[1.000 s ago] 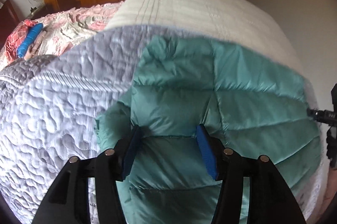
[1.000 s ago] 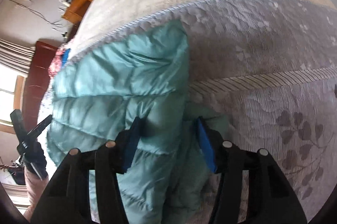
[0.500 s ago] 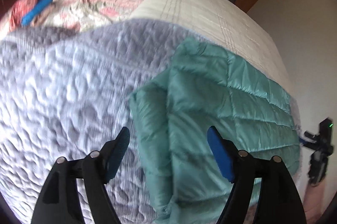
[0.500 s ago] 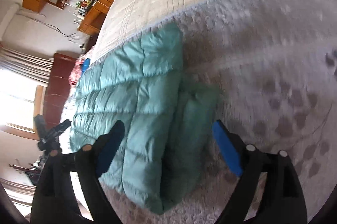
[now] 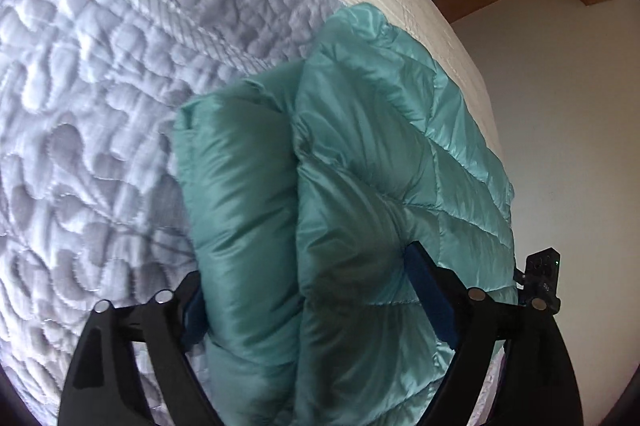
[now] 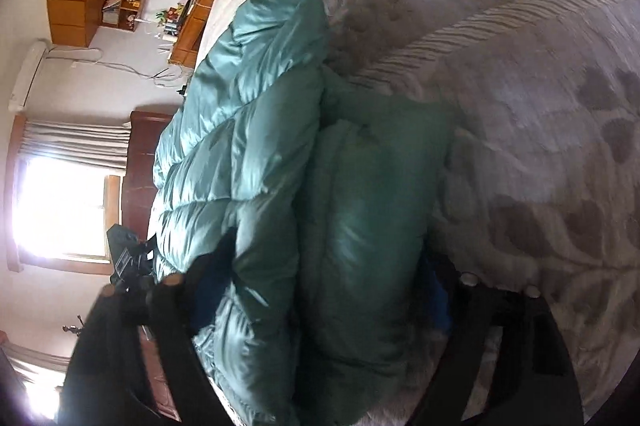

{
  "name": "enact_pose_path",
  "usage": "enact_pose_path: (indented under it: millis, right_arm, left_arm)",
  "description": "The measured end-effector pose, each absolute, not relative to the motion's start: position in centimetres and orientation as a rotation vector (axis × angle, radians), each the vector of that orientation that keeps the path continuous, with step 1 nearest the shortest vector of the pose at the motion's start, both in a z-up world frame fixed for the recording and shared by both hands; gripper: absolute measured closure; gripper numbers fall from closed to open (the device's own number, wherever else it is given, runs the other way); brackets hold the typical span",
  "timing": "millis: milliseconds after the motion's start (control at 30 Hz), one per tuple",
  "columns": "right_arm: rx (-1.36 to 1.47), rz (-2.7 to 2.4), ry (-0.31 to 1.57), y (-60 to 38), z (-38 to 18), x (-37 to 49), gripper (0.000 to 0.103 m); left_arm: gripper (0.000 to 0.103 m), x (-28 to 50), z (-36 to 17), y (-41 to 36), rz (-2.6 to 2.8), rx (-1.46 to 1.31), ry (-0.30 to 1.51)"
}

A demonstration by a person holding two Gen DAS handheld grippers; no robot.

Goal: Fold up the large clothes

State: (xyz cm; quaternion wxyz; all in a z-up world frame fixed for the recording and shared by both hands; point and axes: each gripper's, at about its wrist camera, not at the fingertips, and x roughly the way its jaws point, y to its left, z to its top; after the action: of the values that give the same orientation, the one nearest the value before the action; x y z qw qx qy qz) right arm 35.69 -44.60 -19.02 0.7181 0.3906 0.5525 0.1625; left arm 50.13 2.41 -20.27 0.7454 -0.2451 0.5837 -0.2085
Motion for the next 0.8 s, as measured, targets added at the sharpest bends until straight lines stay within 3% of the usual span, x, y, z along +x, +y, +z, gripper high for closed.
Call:
enact_pose_path:
  millis: [33,67,100,133,200,267,567,800]
  right_arm:
    - [0.878,0.377,1.221,-44.7,-19.1,35.5,0.049]
    - [0.890,0.393,1.216,-44.7,-19.0,35.5,0.061]
    - [0.899,0.410,1.205,-44.7,-18.7,35.4,0.065]
    - [0.900,0.422,1.197,-44.8,-18.3,35.3,0.073]
    - [0.902,0.448,1.163,-45.0,-17.1,34.8,0.080]
    - [0.902,0.473,1.121,-45.4,-15.4,34.0,0.085]
    - [0.817,0.515,0.978,-47.1,-5.7,27.0,0.087]
    - [0.783,0.490,0.963,-47.4,-2.1,19.4,0.087]
  left_arm:
    - [0.032,50.1,-20.2,2.1,-0.460,-0.537,1.277]
    - [0.046,50.1,-20.2,1.9,-0.463,-0.543,1.276]
    - [0.058,49.9,-19.9,1.9,-0.465,-0.557,1.274]
    - [0.063,49.8,-19.8,1.7,-0.467,-0.570,1.269]
    - [0.077,49.5,-18.8,1.6,-0.470,-0.577,1.242]
    - [0.083,48.8,-17.4,1.7,-0.483,-0.566,1.215]
    - [0.087,41.1,-7.8,0.3,-0.619,-0.502,1.058]
    - [0.087,33.0,-4.1,0.7,-0.663,-0.469,1.026]
